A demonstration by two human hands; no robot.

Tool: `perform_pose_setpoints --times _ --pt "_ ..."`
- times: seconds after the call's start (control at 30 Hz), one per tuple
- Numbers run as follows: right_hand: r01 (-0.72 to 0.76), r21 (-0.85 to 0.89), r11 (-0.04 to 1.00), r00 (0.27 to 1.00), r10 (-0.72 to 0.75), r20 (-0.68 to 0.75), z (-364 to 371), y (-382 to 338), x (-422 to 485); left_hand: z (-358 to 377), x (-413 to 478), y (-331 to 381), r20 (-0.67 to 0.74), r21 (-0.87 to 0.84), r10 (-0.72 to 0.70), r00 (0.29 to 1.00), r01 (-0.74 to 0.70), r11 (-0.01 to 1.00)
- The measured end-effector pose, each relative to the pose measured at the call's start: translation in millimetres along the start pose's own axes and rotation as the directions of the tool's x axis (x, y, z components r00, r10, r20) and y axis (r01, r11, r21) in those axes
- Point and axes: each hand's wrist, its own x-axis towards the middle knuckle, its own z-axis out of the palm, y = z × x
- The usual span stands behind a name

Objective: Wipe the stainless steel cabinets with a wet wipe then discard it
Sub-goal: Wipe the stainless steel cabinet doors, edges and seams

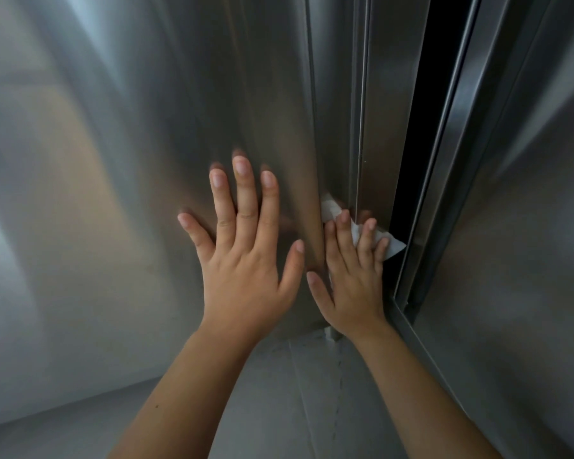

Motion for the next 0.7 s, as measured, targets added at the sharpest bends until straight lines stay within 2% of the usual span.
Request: perform_pose_setpoints --times 0.13,0.3,0.57,0.7 --pt "0.023 -0.004 1.0 0.999 -0.024 -0.042 -18 -6 33 0 0 0 -0.024 0.0 0.008 1.0 -0.008 1.0" --pt "-0.008 0.111 0.994 0.997 0.017 -0.077 -39 -15 62 2 -1 2 -0.068 0.034 0.011 0.998 -0.009 0.999" --pt "-0.017 0.096 0.995 0.999 0.021 -0.037 -63 -20 88 -16 24 2 -0.132 0.06 0.128 0.983 -0.121 0.991" --pt "-0.018 0.104 0.994 0.999 0.022 -0.039 -77 -27 110 -33 42 -6 -0.173 0.058 0.129 0.976 -0.121 0.991"
